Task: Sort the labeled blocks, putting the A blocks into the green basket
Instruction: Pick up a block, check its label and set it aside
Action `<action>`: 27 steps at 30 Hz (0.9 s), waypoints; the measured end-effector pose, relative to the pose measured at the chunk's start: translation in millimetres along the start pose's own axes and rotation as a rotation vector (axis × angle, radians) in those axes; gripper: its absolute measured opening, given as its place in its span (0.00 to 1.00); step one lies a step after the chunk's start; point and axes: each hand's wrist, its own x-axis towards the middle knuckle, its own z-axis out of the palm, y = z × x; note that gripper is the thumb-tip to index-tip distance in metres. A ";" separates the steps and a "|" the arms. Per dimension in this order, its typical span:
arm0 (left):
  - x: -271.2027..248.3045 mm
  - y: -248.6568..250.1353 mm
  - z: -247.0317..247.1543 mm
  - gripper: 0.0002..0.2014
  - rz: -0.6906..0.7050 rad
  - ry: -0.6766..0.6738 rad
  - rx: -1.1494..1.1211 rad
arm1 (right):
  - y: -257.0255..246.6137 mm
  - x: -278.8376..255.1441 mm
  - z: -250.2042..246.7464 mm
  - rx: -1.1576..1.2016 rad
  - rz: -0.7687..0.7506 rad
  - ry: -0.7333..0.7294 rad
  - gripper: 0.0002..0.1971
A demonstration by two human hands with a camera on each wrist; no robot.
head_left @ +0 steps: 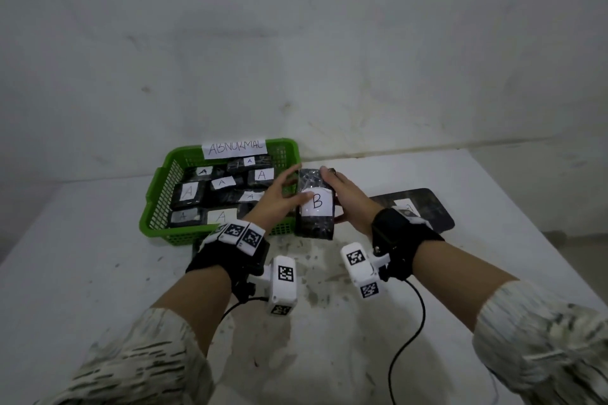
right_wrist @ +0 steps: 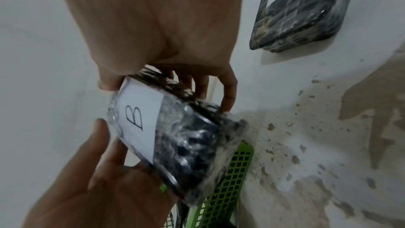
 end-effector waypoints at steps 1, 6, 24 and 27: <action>-1.7 0.7 0.7 0.24 -0.023 0.025 -0.027 | 1.4 -0.2 4.8 0.001 -0.025 0.038 0.27; -3.2 2.8 -0.3 0.10 -0.055 0.119 -0.046 | 5.6 -1.9 16.6 0.017 -0.051 0.056 0.26; -13.8 -0.9 -2.3 0.23 -0.032 0.079 -0.028 | 7.7 -12.6 19.8 0.152 -0.119 -0.059 0.22; -15.0 -1.4 -1.0 0.26 -0.008 0.079 -0.020 | 9.6 -9.8 22.2 0.164 -0.101 -0.049 0.25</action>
